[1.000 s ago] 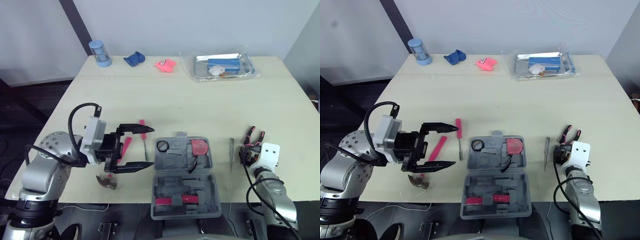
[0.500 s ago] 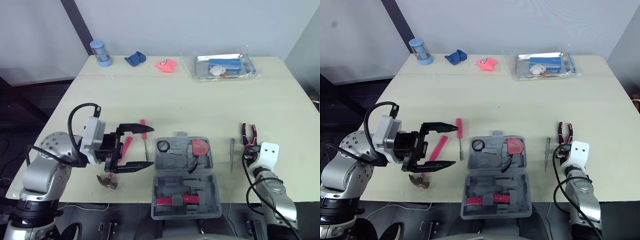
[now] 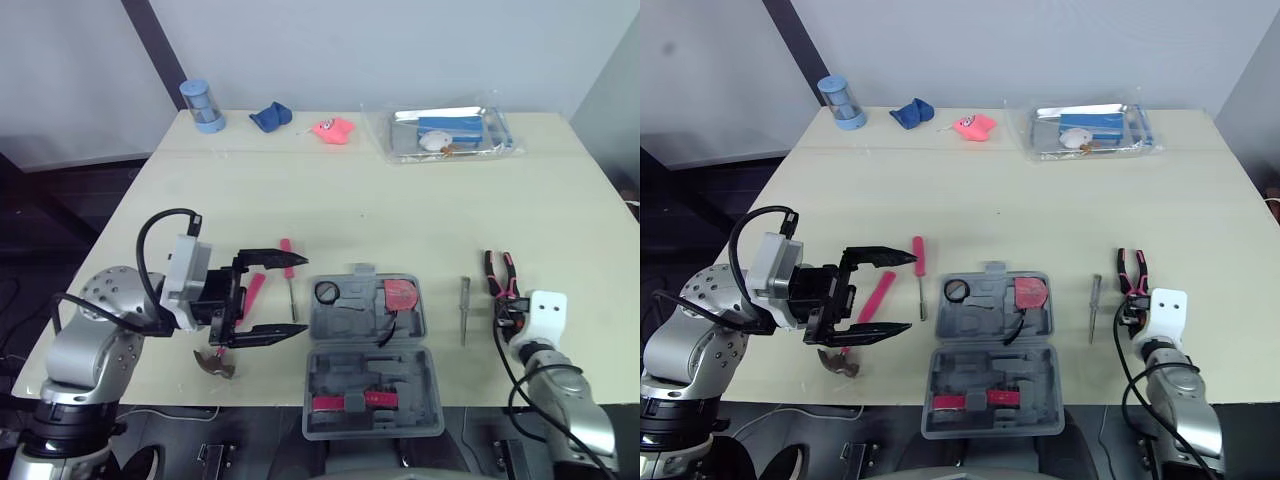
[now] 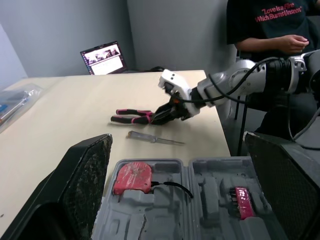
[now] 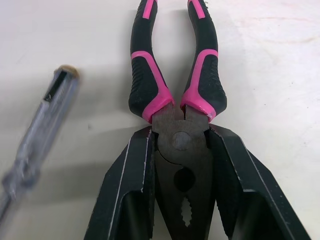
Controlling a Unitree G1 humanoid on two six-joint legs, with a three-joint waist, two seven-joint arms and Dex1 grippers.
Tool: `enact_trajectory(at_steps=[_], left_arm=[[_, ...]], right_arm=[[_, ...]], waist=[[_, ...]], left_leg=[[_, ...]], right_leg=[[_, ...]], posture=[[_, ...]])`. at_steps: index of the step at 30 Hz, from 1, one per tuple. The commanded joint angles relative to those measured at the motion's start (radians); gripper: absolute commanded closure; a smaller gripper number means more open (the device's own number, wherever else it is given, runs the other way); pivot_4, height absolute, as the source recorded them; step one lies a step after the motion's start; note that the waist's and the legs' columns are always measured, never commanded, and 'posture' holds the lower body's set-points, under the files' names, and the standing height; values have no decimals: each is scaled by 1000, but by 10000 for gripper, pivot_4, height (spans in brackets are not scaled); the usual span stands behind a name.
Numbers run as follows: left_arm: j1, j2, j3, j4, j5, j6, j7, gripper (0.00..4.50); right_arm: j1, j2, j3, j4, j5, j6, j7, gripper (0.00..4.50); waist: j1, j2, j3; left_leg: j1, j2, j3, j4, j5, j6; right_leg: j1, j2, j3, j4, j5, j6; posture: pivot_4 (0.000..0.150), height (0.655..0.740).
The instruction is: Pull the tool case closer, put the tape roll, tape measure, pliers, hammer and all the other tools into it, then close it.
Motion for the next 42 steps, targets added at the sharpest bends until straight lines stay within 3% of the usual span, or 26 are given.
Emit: enact_trajectory(at_steps=[1,7,13,18,24,30,42], left_arm=[[3,5,29,-11,-26,7,12,0],[-12,21,27,4,-60,34,-26,0],[-44,67,35,74,-65,42,-108,0],[-56,102,50,149,-36,16,-164,0],[-19,141,74,201,-6,-13,-215,0],[84,180,113,224,25,-73,-249,0],[199,209,116,280,78,-233,-249,0]], right_arm=[[-3,-86,-40,-71,25,-68,110,35253],[-50,-298,-21,-121,134,-75,416,35253],[-121,-484,108,-177,179,-35,691,35253],[-318,-563,278,-204,171,67,816,35253],[-535,-569,493,-208,95,144,907,35253],[-723,-496,697,-203,21,280,935,35253],[-842,-349,939,-99,-185,366,866,35253]], waist=[[0,0,0],[-5,0,0],[-1,0,1],[-2,0,1],[-1,0,1],[-5,0,1],[-6,0,1]], left_leg=[[0,0,0,0,0,0],[0,0,0,0,0,0],[0,0,-1,0,0,0],[-3,0,-2,2,0,0],[-11,0,-6,3,0,0],[-24,0,-7,6,1,-1],[-26,0,-8,9,0,0]], right_leg=[[0,0,0,0,0,0],[0,0,0,0,0,0],[0,0,-1,0,0,0],[-2,0,-2,-1,0,0],[-9,0,-5,0,0,0],[-22,0,-7,3,0,0],[-24,0,-7,7,0,0]], posture=[[1500,7400],[1500,7400],[1500,7400],[1500,7400],[1500,7400],[1500,7400],[1500,7400]])
